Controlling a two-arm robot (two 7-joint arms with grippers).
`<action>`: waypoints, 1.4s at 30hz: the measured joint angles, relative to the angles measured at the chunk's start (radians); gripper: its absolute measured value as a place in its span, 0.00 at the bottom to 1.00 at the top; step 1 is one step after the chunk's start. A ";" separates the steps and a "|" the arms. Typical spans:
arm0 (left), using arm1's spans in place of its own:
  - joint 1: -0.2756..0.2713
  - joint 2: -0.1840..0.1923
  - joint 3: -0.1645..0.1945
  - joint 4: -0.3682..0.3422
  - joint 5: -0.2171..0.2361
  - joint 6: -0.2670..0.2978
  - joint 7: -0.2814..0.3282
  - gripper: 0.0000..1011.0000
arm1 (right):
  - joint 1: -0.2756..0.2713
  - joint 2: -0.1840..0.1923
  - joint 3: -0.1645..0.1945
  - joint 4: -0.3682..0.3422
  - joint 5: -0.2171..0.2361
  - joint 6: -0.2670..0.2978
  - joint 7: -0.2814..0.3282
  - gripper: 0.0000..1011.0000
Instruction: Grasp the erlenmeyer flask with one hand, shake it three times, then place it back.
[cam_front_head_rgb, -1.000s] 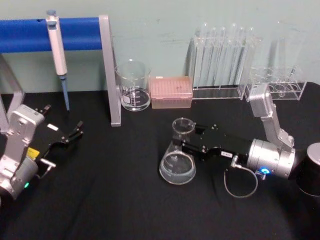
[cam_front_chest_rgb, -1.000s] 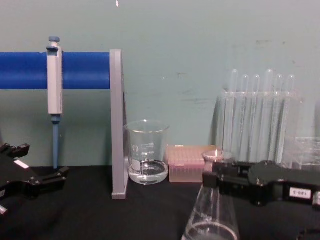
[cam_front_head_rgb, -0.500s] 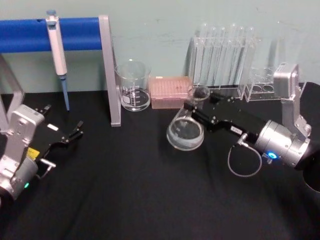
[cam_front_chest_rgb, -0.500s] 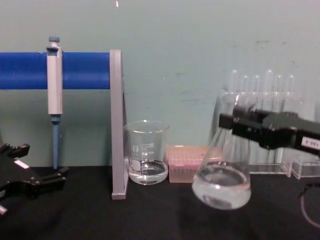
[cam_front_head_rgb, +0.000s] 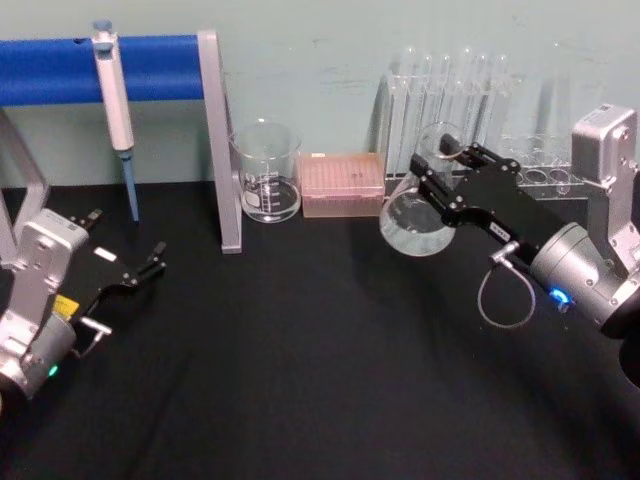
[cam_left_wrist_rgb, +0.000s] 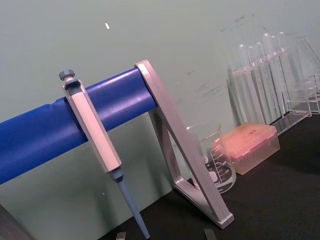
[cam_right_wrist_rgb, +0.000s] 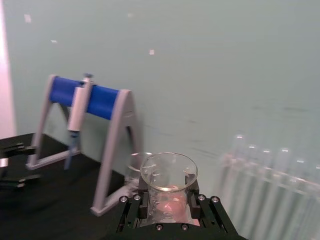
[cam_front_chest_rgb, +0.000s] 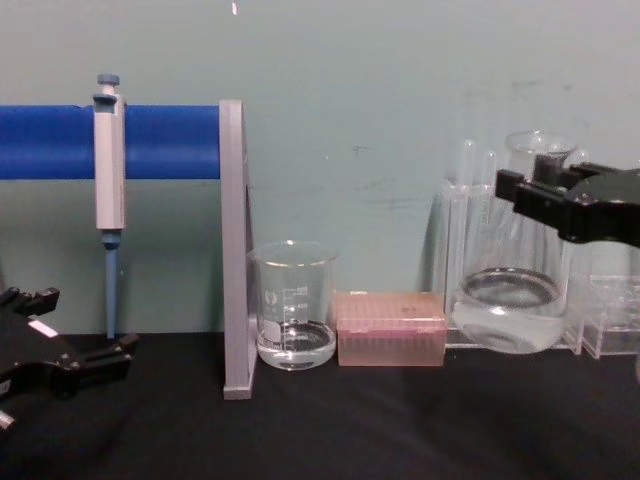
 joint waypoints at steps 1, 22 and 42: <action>0.000 0.000 0.000 0.000 0.000 0.000 0.000 0.99 | -0.005 -0.003 0.005 -0.005 -0.007 0.002 -0.013 0.44; 0.000 0.000 0.000 0.000 0.000 0.000 0.000 0.99 | -0.017 -0.042 0.030 -0.007 -0.037 0.020 0.046 0.44; 0.000 0.000 0.000 0.000 0.000 0.000 0.000 0.99 | 0.078 -0.041 -0.121 0.033 0.011 -0.007 0.343 0.44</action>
